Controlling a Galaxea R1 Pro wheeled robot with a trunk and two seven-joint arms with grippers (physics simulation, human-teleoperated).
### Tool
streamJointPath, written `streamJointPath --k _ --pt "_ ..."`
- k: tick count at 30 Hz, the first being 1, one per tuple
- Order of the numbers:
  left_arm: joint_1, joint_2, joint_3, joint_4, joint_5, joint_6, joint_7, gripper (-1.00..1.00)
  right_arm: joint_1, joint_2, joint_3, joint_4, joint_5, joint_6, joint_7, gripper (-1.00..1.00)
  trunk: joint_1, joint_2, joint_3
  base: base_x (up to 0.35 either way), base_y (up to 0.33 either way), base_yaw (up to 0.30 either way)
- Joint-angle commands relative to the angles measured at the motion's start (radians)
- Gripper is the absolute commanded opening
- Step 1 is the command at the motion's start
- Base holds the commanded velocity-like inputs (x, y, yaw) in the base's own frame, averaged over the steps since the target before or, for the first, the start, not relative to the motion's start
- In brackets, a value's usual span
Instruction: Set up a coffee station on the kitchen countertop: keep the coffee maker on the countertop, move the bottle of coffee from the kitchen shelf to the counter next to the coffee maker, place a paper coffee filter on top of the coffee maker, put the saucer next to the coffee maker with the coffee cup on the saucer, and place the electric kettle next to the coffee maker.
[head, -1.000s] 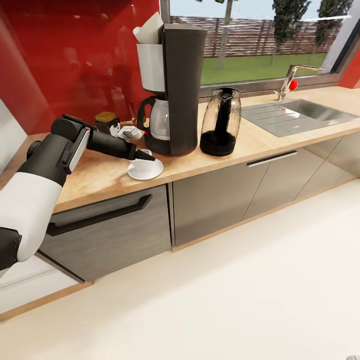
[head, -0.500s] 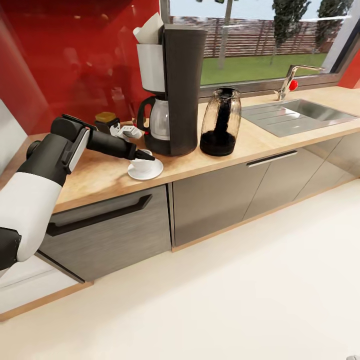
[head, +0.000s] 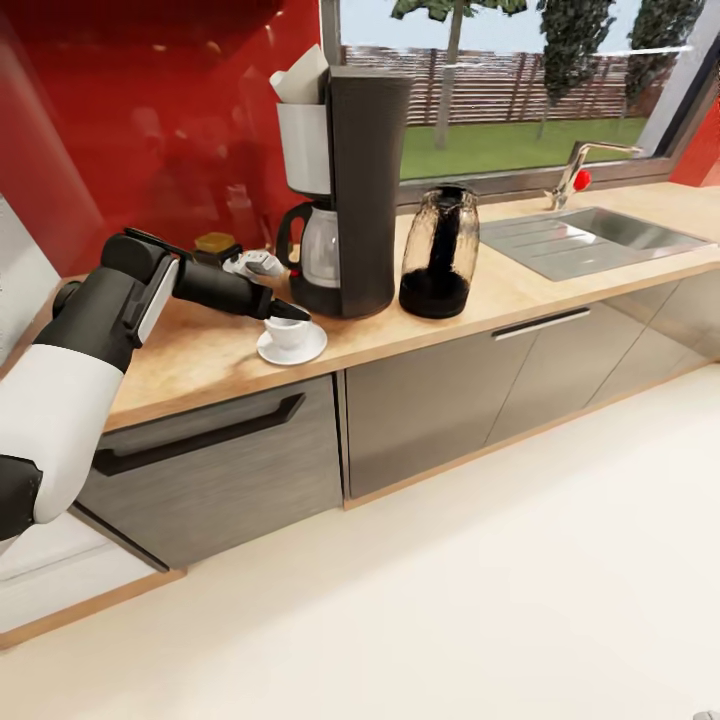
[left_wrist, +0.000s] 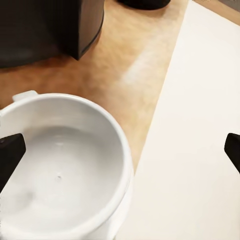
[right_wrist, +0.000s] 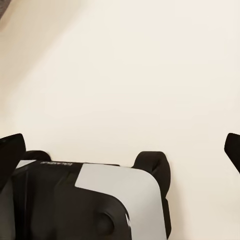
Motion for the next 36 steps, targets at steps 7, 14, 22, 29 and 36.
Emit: streamJointPath --k 7,14,22,29,36 --pt "-0.001 0.001 0.000 0.001 -0.001 0.007 -0.004 1.00 -0.001 0.000 0.005 0.001 -0.009 0.003 0.003 1.00 0.000 0.000 0.010 0.000 0.000 0.000" --pt "-0.001 0.002 0.002 0.000 -0.001 0.007 -0.005 1.00 -0.001 0.000 0.005 0.001 -0.009 0.003 0.003 1.00 0.000 0.000 0.021 0.000 0.000 0.000" --pt "-0.001 0.002 0.005 0.001 -0.001 0.007 -0.032 1.00 -0.001 0.000 0.005 0.001 -0.009 0.003 0.003 1.00 0.000 0.000 0.033 0.000 0.000 0.000" --pt "-0.001 0.004 0.007 -0.004 -0.001 0.005 -0.170 1.00 -0.001 -0.001 0.005 0.001 -0.009 0.003 0.003 1.00 0.000 0.000 0.044 0.000 0.000 0.000" --pt "-0.001 0.004 0.010 -0.008 0.023 0.003 -0.335 1.00 -0.001 -0.001 0.005 0.001 -0.009 0.003 0.003 1.00 0.000 0.000 0.051 0.000 0.000 0.000"
